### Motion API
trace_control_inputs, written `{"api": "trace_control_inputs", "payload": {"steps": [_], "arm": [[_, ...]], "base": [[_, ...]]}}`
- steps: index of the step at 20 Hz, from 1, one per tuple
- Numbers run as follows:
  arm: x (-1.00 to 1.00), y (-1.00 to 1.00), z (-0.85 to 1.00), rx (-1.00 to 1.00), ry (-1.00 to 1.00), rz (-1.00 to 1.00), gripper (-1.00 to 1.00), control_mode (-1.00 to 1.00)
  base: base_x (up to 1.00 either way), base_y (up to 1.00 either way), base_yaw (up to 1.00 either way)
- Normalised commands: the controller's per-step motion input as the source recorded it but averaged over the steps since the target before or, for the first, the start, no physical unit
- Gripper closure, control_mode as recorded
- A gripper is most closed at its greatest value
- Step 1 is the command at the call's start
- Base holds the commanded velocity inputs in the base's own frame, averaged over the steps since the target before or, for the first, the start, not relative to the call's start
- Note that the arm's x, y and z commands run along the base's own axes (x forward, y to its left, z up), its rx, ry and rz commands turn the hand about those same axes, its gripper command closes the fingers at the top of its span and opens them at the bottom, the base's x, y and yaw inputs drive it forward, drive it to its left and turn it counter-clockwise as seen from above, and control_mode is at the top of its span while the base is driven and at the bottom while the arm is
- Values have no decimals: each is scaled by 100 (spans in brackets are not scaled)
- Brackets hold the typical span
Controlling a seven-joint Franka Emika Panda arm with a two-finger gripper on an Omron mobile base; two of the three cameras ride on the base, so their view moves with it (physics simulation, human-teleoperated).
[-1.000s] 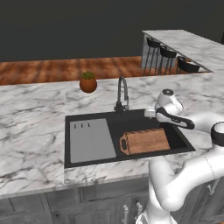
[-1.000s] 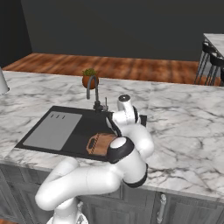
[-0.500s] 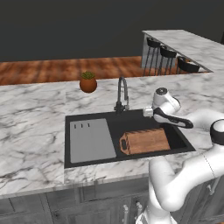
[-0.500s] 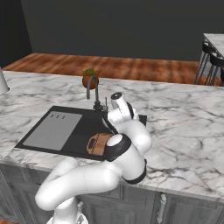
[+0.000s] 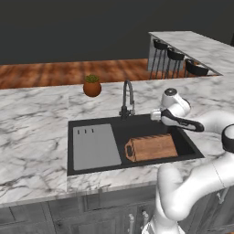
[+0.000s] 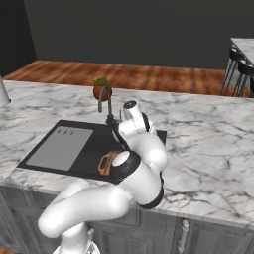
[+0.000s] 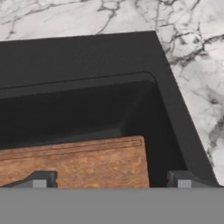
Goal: Move the cutting board and knife to the sink. Then move spray from the cabinet to the counter.
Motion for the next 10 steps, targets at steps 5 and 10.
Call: {"api": "trace_control_inputs", "payload": {"steps": [5,10], "arm": [[-44,0,22,7,-1,0,-100,-100],[-61,0,22,4,-8,0,-100,-100]], "base": [[0,0,0],[0,0,0]]}}
